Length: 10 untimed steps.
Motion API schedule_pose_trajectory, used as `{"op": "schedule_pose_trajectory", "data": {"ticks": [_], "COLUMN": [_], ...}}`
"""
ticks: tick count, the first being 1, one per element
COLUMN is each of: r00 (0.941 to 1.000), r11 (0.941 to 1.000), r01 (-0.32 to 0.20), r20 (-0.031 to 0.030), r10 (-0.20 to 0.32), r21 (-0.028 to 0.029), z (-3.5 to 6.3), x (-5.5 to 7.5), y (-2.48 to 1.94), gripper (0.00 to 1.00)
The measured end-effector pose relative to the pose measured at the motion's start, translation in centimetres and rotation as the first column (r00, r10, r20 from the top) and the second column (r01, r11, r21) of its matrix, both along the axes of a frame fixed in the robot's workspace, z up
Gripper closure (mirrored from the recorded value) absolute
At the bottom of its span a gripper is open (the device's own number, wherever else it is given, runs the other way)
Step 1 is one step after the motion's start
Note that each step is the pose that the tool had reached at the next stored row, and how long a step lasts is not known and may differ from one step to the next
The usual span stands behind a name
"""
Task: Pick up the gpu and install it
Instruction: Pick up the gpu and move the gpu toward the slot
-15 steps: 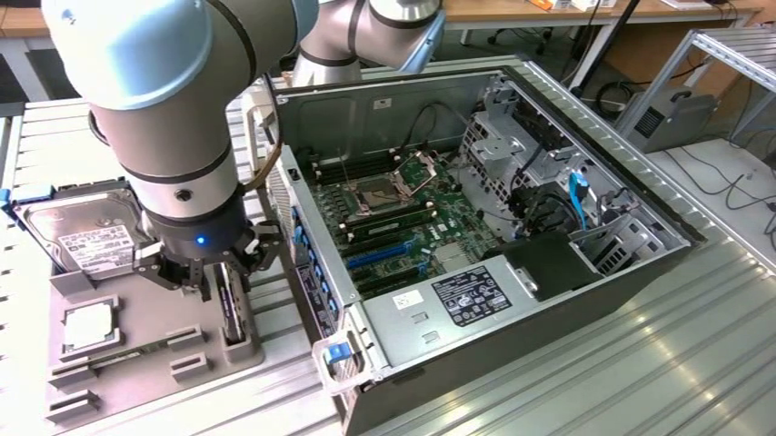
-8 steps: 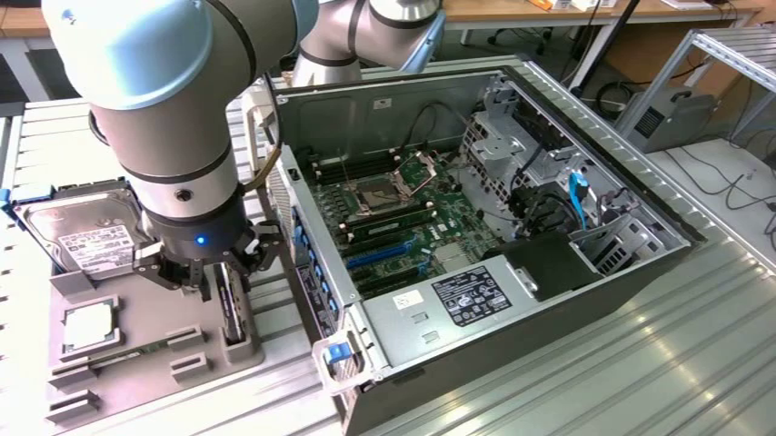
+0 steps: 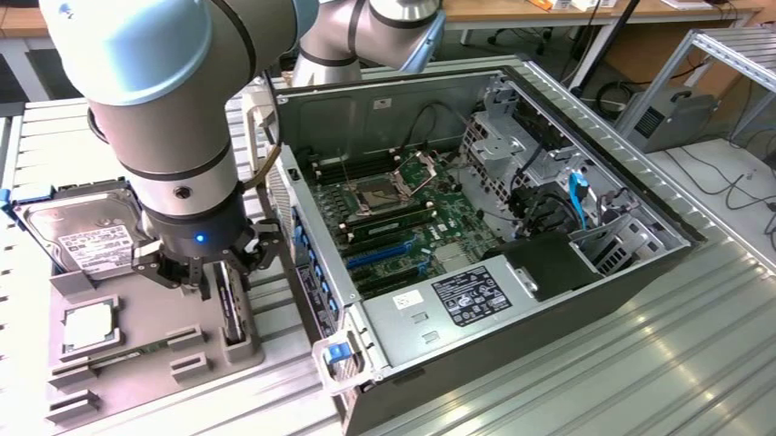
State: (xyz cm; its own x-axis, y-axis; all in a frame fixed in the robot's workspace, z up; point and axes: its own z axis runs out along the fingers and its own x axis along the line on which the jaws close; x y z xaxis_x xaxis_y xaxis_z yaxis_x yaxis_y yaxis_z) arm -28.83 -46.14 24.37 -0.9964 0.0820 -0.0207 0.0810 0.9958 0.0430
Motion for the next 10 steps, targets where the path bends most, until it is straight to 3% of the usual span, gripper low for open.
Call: {"op": "schedule_pose_trajectory", "data": {"ticks": [10], "r00": [1.0], "r11": [1.0], "r01": [0.0], "r20": [0.0001], "r10": [0.0], "r21": [0.0001], "z": [0.16], "x": [-0.13], "y": [0.0], "gripper": [0.52]}}
